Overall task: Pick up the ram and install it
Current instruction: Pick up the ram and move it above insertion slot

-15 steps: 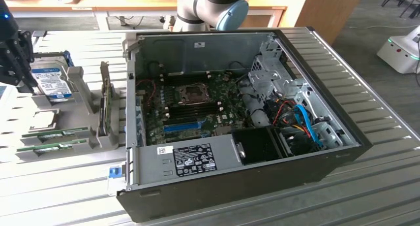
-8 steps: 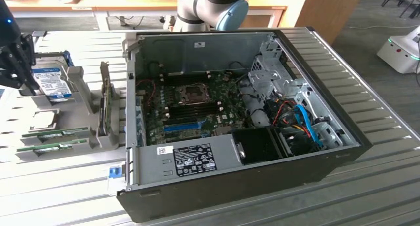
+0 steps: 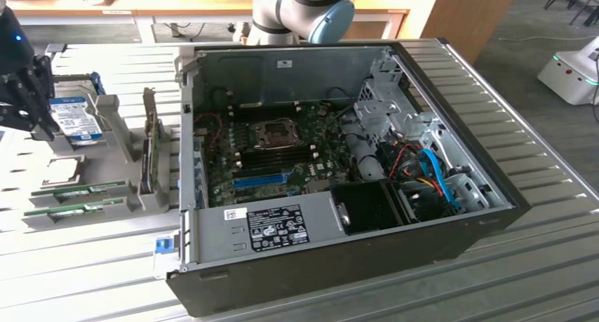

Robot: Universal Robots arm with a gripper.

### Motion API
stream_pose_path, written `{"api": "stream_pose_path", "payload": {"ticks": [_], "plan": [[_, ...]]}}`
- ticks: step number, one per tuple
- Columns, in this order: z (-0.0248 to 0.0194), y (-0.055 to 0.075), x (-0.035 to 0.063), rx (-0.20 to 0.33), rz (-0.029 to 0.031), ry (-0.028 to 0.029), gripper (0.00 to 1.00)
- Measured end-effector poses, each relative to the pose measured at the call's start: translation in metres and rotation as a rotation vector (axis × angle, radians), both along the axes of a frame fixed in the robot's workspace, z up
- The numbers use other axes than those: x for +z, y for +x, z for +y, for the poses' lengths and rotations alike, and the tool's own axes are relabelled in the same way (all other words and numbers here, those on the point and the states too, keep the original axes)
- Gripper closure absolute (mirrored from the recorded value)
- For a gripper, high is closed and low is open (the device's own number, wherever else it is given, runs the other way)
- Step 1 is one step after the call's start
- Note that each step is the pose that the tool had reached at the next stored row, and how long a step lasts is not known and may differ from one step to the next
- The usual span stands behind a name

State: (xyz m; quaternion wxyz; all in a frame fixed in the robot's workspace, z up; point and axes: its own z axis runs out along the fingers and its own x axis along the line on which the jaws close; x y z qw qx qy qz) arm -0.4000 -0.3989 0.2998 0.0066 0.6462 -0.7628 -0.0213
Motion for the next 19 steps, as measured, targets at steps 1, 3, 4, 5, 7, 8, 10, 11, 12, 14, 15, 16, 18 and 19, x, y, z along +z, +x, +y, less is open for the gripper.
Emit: {"api": "stream_pose_path", "payload": {"ticks": [1, 3, 4, 5, 7, 8, 10, 11, 12, 14, 15, 16, 18, 19], "plan": [[0.0, 0.0, -0.0011, 0.0, 0.0, 0.0, 0.76], [0.0, 0.0, -0.0033, 0.0, -0.0001, 0.0001, 0.76], [0.0, 0.0, -0.0044, 0.0, -0.0002, 0.0001, 0.76], [0.0, 0.0, -0.0055, 0.0, 0.0, 0.0, 0.76], [0.0, 0.0, -0.0076, 0.0, 0.0, 0.0, 0.76], [0.0, 0.0, -0.0086, 0.0, 0.0, 0.0001, 0.76], [0.0, 0.0, -0.0107, 0.0, 0.0, 0.0, 0.76], [0.0, 0.0, -0.0118, 0.0, 0.0, 0.0, 0.76], [0.0, 0.0, -0.0128, 0.0, 0.0, 0.0, 0.76], [0.0, 0.0, -0.0149, 0.0, 0.0, 0.0, 0.76], [0.0, 0.0, -0.0159, 0.0, 0.0, 0.0, 0.76], [0.0, 0.0, -0.017, 0.0, 0.0, 0.0, 0.76], [0.0, 0.0, -0.0192, 0.0, -0.0001, 0.0, 0.76], [0.0, 0.0, -0.0203, 0.0, -0.0001, 0.0001, 0.76]]}}
